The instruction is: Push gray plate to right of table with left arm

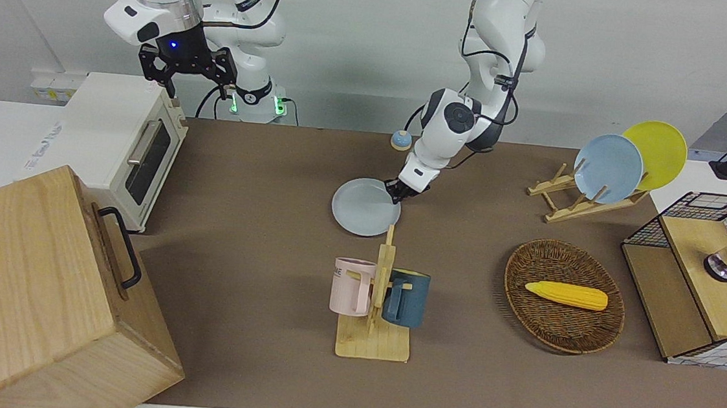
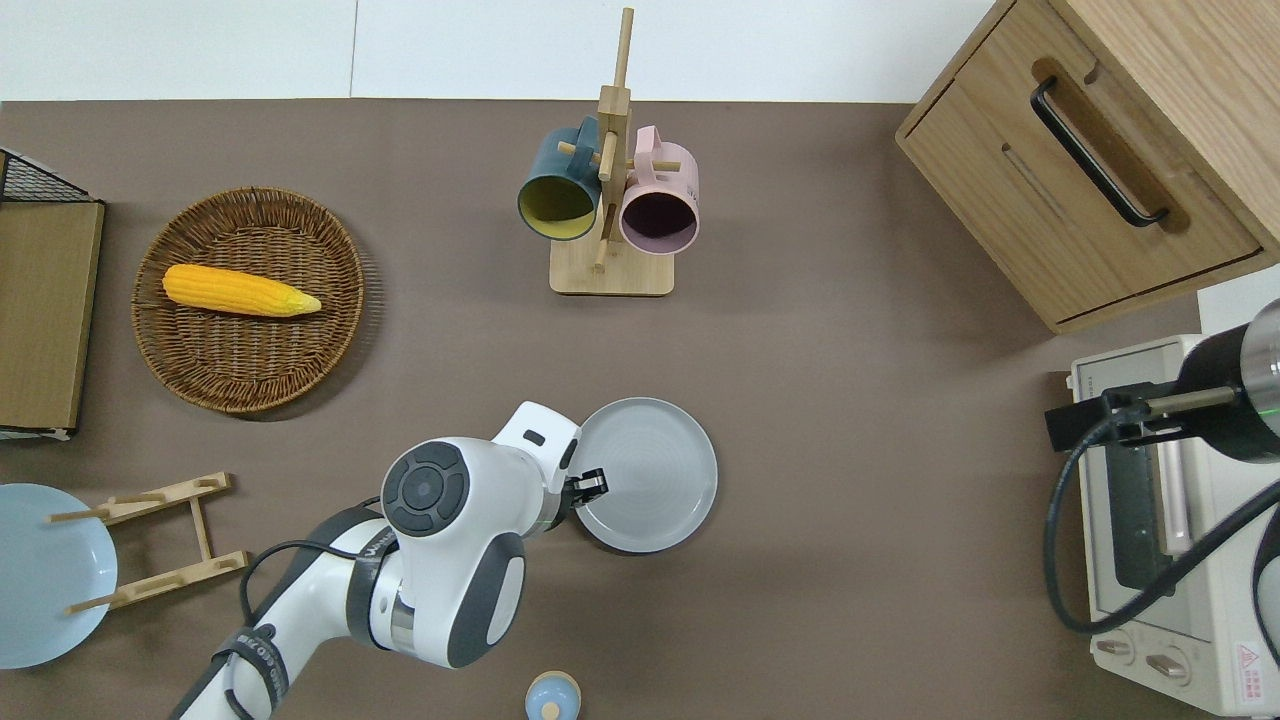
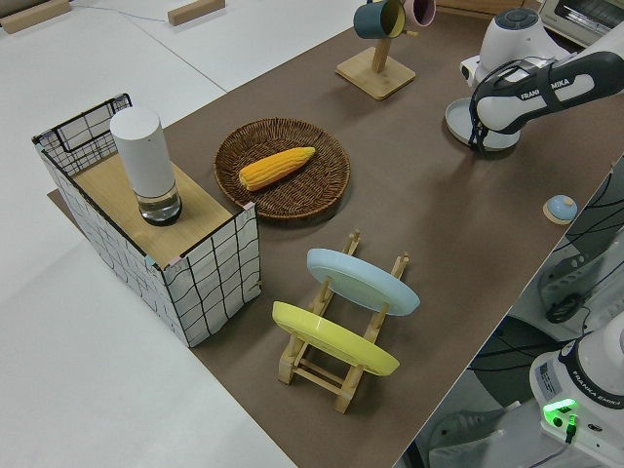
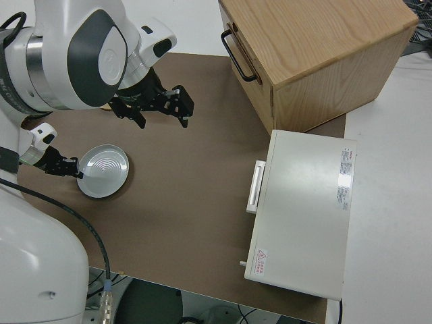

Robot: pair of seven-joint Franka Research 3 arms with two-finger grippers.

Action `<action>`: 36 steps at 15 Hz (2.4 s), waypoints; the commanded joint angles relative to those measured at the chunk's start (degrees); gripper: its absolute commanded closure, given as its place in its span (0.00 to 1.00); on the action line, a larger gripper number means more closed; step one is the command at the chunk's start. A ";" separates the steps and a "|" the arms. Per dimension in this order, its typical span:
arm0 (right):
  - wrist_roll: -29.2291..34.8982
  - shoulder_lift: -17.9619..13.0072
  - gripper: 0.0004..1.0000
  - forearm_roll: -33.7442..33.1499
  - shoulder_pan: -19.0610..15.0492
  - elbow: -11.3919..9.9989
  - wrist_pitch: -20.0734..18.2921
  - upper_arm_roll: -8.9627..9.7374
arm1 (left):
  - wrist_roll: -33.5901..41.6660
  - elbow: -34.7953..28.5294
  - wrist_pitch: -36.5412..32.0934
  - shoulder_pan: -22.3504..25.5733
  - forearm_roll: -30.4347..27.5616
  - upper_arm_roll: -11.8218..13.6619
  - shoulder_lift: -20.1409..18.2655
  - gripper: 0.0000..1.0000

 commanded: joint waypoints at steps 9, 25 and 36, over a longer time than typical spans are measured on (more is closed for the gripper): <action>-0.46 -0.59 0.00 0.12 -0.07 -0.24 -0.24 0.00 | -12.32 9.12 8.67 -7.89 -0.74 -4.44 10.01 1.00; -0.46 -0.59 0.00 0.12 -0.07 -0.24 -0.24 0.00 | -11.89 8.95 -3.51 -7.38 13.22 -1.28 3.78 0.01; -0.46 -0.59 0.00 0.12 -0.07 -0.24 -0.24 0.00 | 15.16 10.61 -26.62 15.81 17.98 -1.10 -11.51 0.01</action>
